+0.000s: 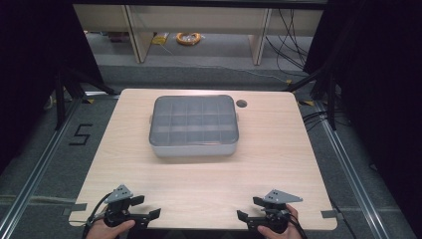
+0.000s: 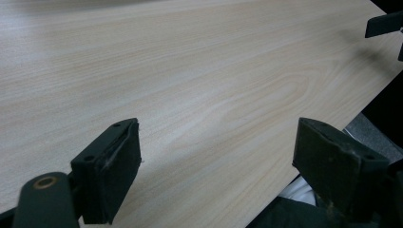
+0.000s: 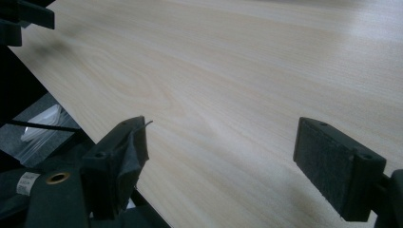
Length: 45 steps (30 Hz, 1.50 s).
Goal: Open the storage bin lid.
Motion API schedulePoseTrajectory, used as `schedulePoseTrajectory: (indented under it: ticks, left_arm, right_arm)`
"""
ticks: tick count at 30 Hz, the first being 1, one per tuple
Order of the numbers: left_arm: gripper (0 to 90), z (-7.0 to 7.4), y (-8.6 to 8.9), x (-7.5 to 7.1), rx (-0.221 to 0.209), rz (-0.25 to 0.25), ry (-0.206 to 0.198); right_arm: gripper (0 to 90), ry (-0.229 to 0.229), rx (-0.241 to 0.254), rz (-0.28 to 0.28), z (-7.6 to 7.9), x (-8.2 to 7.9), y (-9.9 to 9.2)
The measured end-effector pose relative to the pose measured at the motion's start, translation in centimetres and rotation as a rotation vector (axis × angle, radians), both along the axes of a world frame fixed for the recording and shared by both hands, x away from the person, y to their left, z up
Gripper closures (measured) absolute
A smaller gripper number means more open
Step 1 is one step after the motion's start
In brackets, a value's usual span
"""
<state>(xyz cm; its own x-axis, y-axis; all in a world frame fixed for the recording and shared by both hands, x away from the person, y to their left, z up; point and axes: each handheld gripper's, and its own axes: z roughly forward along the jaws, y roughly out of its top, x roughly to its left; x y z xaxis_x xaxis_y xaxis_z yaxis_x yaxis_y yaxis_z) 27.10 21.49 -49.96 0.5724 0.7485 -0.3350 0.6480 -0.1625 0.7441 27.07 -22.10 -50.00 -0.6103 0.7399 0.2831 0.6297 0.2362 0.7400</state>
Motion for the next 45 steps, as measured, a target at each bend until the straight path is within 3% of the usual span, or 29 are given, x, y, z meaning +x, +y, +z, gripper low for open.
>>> schedulePoseTrajectory:
  ticks: [2,3,6,8,9,14,15,16,17,18,19,25,26,27,30,33,34,39,42,43,45]
  left_arm:
    - [15.7,0.0,0.0,0.0,-0.004,-0.004,0.002]
    - [15.7,0.1,0.0,0.0,-0.007,-0.002,0.005]
    - [15.7,0.1,0.1,0.0,-0.009,0.000,0.001]
    - [15.7,0.2,0.1,0.1,-0.013,-0.001,0.006]
    - [15.7,0.2,0.1,0.1,-0.018,-0.001,0.006]
    - [15.7,0.2,0.1,0.2,-0.014,-0.002,0.009]
    - [15.8,0.1,0.0,0.3,-0.016,0.004,0.004]
    - [15.8,0.2,-0.1,0.3,-0.017,0.002,0.003]
    - [15.8,0.2,-0.1,0.3,-0.017,0.002,0.003]
    - [15.8,0.2,-0.1,0.3,-0.017,0.003,0.002]
    - [15.8,0.3,-0.1,0.3,-0.008,0.002,-0.001]
    - [15.9,0.3,-0.3,0.6,-0.010,-0.004,-0.009]
    - [16.0,0.3,-0.3,0.7,-0.010,0.002,-0.005]
    - [15.9,0.3,-0.3,0.9,-0.015,0.001,-0.008]
    - [15.9,0.3,-0.2,1.2,-0.016,0.013,-0.011]
    - [16.0,0.5,0.0,1.6,-0.021,0.021,-0.007]
    - [16.0,0.5,0.1,2.0,-0.029,0.026,-0.009]
    - [16.0,0.7,0.2,2.7,-0.038,0.041,-0.011]
    - [15.9,0.7,0.2,2.9,-0.041,0.043,-0.011]
    - [15.9,0.8,0.2,3.0,-0.036,0.036,-0.016]
    - [15.9,0.9,0.3,3.2,-0.034,0.033,-0.018]
  right_arm:
    - [19.5,0.030,0.021,0.001,0.2,-0.2,-0.1]
    - [19.5,-0.008,0.008,0.008,0.1,0.0,-0.2]
    - [19.6,0.016,0.039,-0.009,0.2,-0.1,-0.1]
    - [19.7,-0.023,0.014,-0.003,0.2,0.2,-0.3]
    - [19.8,-0.019,0.038,-0.002,0.2,0.2,-0.3]
    - [20.2,-0.013,0.052,-0.008,0.3,0.5,-0.3]
    - [20.4,-0.004,0.070,-0.034,0.4,0.5,-0.2]
    - [20.5,-0.041,0.044,-0.021,0.4,0.7,-0.4]
    - [20.6,-0.048,0.035,-0.017,0.5,0.8,-0.5]
    - [20.7,0.008,0.075,-0.036,0.6,0.5,-0.2]
    - [20.8,-0.021,0.069,-0.016,0.4,0.8,-0.3]
    - [21.5,-0.015,0.058,-0.019,0.5,1.1,-0.3]
    - [21.6,-0.035,0.066,-0.018,0.5,1.2,-0.3]
    - [21.7,0.002,0.091,-0.039,0.5,1.1,-0.1]
    - [21.9,-0.020,0.073,-0.023,0.5,1.6,-0.4]
    - [21.9,-0.015,0.096,-0.036,0.8,2.3,-0.4]
    - [21.9,-0.035,0.093,-0.028,0.9,2.6,-0.5]
    - [23.4,-0.040,0.096,-0.025,1.2,3.6,-0.3]
    - [23.7,-0.016,0.114,-0.056,1.7,3.6,-0.1]
    - [23.6,-0.056,0.114,-0.054,1.9,4.1,-0.3]
    - [23.6,-0.069,0.096,-0.043,2.0,4.4,-0.5]
